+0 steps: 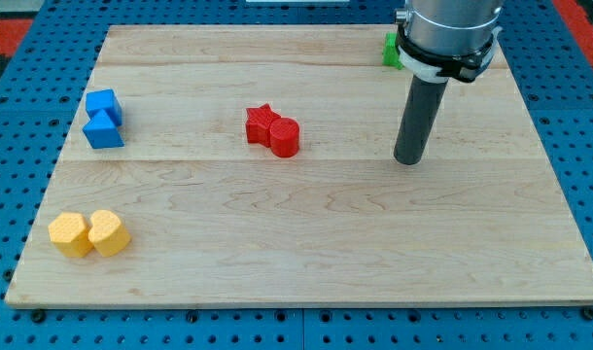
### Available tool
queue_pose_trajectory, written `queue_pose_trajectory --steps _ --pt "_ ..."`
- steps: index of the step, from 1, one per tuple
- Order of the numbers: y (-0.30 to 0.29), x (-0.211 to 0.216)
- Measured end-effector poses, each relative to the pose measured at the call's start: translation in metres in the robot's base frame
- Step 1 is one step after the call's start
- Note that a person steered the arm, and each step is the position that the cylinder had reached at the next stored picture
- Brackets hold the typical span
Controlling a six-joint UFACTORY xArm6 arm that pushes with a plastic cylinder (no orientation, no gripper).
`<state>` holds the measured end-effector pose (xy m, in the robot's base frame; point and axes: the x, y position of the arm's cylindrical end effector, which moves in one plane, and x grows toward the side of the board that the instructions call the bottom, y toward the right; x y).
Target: Nudge the yellow hexagon right a bit
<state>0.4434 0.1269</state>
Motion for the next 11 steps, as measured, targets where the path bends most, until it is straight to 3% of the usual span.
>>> queue_pose_trajectory --steps 4,5,6,7,8,11 --pt "-0.015 -0.008" --pt "-0.058 0.074" --pt "-0.169 0.143" --pt "-0.328 0.163" --pt "-0.43 0.136" --pt "-0.395 0.1"
